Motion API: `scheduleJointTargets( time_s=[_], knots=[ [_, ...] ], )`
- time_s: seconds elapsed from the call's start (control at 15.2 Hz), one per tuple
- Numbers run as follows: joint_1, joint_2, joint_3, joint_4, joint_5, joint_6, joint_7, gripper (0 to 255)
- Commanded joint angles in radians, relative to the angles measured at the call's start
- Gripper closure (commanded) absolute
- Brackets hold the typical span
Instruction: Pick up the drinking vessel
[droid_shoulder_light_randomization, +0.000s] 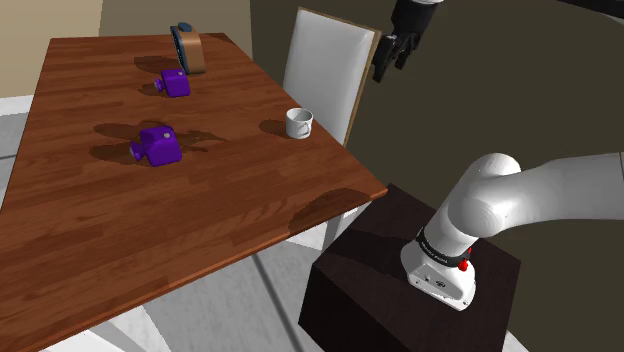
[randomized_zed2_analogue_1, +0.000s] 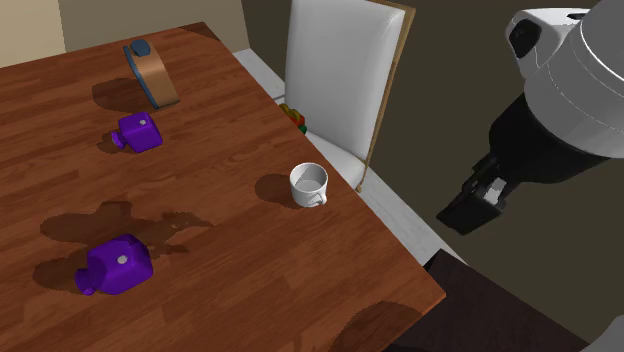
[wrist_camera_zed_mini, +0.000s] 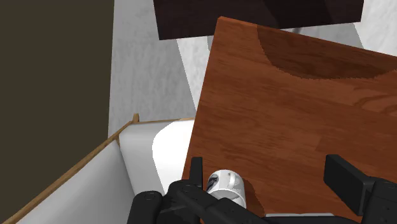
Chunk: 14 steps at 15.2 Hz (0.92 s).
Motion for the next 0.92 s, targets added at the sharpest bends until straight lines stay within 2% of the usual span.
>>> scheduleJointTargets(
  time_s=[0.0, 0.4, 0.86],
  knots=[
    [0.000, 0.000, 0.000, 0.000, 0.000, 0.000, 0.000, 0],
    [-0.005, 0.155, -0.070, -0.027, -0.005, 0.182, -0.051, 0],
    [-0.002, 0.381, -0.145, 0.004, 0.017, 0.372, -0.122, 0]
  ],
)
